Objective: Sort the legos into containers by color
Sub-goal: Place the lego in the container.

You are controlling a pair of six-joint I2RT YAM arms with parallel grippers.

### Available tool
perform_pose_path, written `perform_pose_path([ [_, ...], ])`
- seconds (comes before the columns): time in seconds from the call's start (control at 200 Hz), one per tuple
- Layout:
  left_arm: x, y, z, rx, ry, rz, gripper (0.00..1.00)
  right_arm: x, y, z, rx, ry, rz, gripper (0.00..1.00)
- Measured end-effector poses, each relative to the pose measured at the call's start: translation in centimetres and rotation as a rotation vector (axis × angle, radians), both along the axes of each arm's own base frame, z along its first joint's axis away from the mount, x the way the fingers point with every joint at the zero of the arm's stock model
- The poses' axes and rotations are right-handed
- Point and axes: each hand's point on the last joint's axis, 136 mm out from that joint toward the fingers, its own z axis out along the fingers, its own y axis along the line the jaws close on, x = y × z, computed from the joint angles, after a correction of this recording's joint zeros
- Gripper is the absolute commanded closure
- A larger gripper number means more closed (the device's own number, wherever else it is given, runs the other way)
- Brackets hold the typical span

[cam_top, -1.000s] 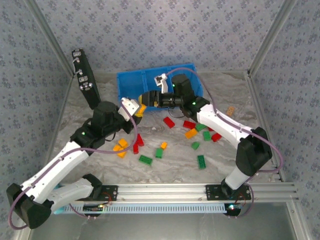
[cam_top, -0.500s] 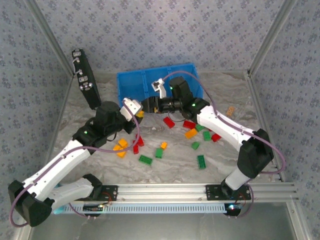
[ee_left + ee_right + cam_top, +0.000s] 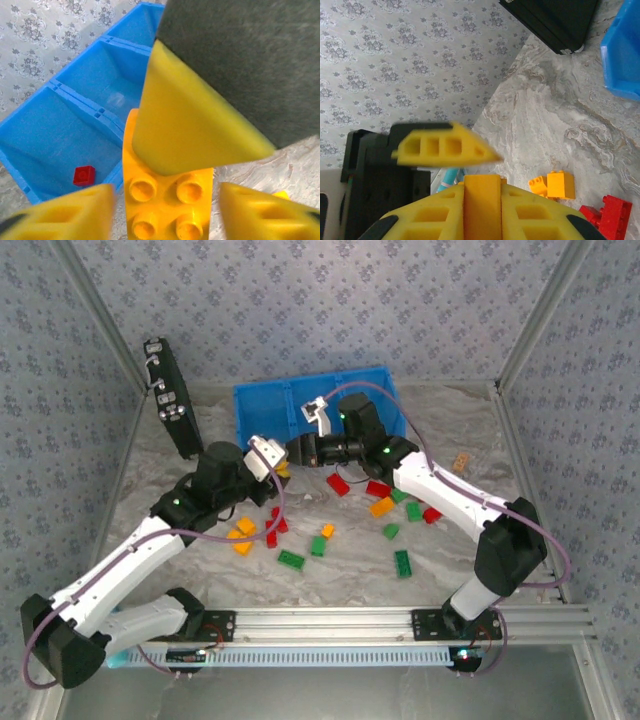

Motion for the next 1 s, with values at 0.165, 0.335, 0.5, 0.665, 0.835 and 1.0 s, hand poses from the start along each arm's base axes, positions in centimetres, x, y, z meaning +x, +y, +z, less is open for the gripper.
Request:
perform_pose_path([
  [0.165, 0.6, 0.7, 0.5, 0.018, -0.037, 0.042, 0.00, 2.9, -2.5, -1.8, -0.024, 0.031, -0.102, 0.82],
  [0.335, 0.3, 3.6, 3.4, 0.008, -0.130, 0.114, 0.00, 8.8, -9.3, -3.8, -0.146, -0.005, -0.329, 0.83],
  [0.5, -0.5, 7.6, 6.5, -0.030, -0.216, 0.226, 0.00, 13.9, -15.4, -3.9, -0.357, -0.138, -0.538, 0.83],
  [0.665, -1.1, 9.0, 6.0, -0.005, -0.196, 0.265, 0.00, 18.1, -17.1, -6.1, -0.518, -0.216, -0.621, 0.83],
  [0.835, -1.3, 9.7, 4.9, 0.035, -0.160, 0.289, 0.00, 21.5, -18.7, -11.4, -0.673, -0.180, -0.669, 0.82],
  [1.0, -1.1, 10.1, 4.5, 0.051, -0.151, 0.306, 0.00, 24.3, -19.5, -14.4, -0.734, -0.155, -0.698, 0.79],
])
